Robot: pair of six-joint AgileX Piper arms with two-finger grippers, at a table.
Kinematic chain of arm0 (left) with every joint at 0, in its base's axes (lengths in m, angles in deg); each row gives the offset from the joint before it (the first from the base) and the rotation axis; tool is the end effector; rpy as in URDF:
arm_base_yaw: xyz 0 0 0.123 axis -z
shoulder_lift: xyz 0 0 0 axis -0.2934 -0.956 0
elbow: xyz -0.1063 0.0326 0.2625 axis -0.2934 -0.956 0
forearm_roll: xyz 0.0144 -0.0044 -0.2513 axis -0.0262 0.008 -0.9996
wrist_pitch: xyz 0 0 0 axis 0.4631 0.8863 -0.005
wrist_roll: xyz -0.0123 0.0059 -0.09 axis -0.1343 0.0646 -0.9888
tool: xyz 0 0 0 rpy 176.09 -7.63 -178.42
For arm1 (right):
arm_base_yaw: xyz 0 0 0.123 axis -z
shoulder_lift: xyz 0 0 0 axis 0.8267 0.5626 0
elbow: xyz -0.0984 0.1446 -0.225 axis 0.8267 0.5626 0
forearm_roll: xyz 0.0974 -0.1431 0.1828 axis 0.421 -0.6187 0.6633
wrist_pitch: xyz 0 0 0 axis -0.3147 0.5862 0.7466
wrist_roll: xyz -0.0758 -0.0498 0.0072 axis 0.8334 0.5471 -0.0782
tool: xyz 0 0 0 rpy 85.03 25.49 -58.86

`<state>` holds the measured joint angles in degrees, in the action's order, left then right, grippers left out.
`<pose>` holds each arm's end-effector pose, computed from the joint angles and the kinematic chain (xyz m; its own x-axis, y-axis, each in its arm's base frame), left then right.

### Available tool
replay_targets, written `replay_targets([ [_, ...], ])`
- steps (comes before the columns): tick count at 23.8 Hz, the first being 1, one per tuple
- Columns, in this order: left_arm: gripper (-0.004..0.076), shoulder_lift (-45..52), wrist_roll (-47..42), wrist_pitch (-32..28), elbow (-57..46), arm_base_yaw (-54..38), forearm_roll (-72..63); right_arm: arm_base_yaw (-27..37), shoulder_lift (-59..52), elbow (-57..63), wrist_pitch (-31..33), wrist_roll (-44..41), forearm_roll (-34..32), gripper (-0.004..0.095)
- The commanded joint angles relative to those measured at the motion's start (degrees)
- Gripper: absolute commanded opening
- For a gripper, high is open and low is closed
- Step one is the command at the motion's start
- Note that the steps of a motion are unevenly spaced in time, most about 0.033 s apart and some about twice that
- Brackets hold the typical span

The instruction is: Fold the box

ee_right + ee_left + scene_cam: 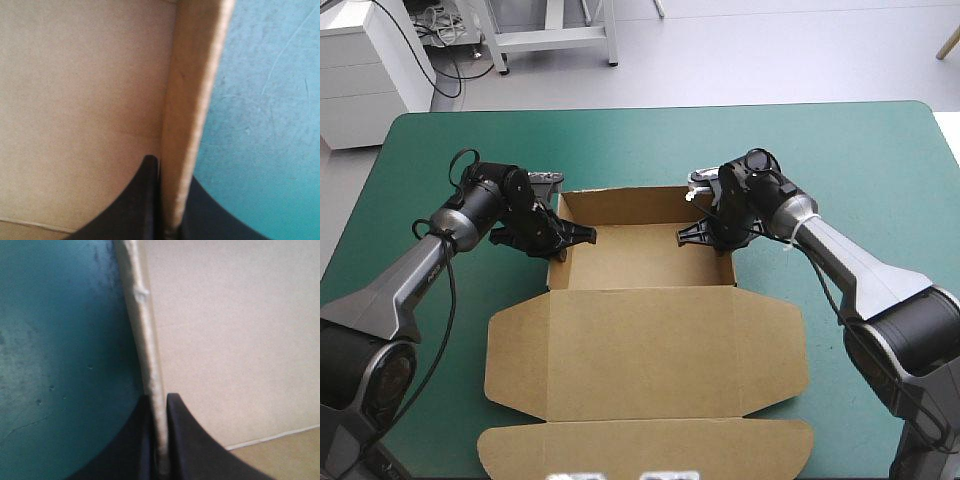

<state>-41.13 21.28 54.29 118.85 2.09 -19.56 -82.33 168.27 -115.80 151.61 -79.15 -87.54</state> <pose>0.3370 -0.1303 0.2681 -0.9666 0.1175 -0.2278 0.1613 0.9695 -0.1844 0.3585 0.1769 0.2652 -0.9333 -0.2458 -0.2619 -0.2622 0.9646 0.0291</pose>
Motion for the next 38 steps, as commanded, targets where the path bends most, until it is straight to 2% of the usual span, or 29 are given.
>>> replay_targets([
  [1, -0.0006, 0.5, 2.37, -2.9, 0.68, 0.86, -2.76, 0.0, -2.32, -0.86, 1.27, 3.89, -1.13, 0.0018],
  [3, -0.0001, 0.5, 4.08, -2.56, 0.68, 0.86, -3.01, 0.0, -2.32, -2.1, 2.66, 3.89, -3.08, 0.0096],
  [7, 0.0051, 0.5, 7.14, -1.68, 1.44, 0.86, -3.76, 0.0, -2.68, -4.94, 3.16, 2.56, -5.91, 0.037],
  [9, 0.0094, 0.5, 7.25, -1.84, 2.35, 0.86, -4.39, 0.0, -2.68, -6.19, 3.16, 1.39, -6.16, 0.0473],
  [12, 0.0168, 0.5, 8.24, -1.63, 3.97, 0.86, -4.68, 0.0, -2.68, -6.69, 3.16, 0.13, -6.04, 0.0503],
  [15, 0.0281, 0.5, 8.9, -1.43, 5.2, 0.86, -4.29, 0.0, -2.68, -6.69, 3.16, -1.73, -5.6, 0.0503],
  [16, 0.0331, 0.5, 9.27, -1.55, 5.27, 0.86, -4.29, 0.0, -2.68, -6.69, 3.16, -1.84, -5.19, 0.0503],
  [19, 0.0564, 0.5, 12.04, -2.11, 5.27, 0.86, -4.18, 0.0, -2.94, -6.9, 3.16, -1.84, -5.07, 0.0503],
  [20, 0.0596, 0.5, 12.29, -2.11, 5.36, 0.86, -4.05, 0.0, -3.39, -7.18, 3.16, -1.73, -5.07, 0.0503],
  [24, 0.0601, 0.5, 12.29, -0.59, 9.98, 0.86, -3.66, 0.0, -6.6, -10.0, 3.16, -0.95, -5.68, 0.0503],
  [27, 0.0601, 0.5, 12.43, 3.8, 20.19, 0.86, -2.03, 0.0, -11.39, -12.77, 3.16, -0.95, -5.68, 0.0503],
  [30, 0.06, 0.5, 12.43, 11.85, 30.92, 0.86, 4.9, 0.0, -16.38, -12.74, 3.16, -2.85, -5.95, 0.0503],
  [33, 0.0599, 3.3, 12.24, 11.73, 35.56, 0.86, 7.14, 0.0, -19.32, -12.74, 3.16, -4.11, -5.95, 0.0503],
  [35, 0.0562, 6.23, 12.24, 11.73, 35.71, 0.86, 8.71, 0.0, -19.98, -12.74, 3.16, -5.55, -5.72, 0.0503],
  [38, 0.0439, 9.5, 12.24, 11.73, 35.71, 0.86, 11.6, 0.0, -19.98, -11.99, 3.16, -6.47, -5.47, 0.0503],
])
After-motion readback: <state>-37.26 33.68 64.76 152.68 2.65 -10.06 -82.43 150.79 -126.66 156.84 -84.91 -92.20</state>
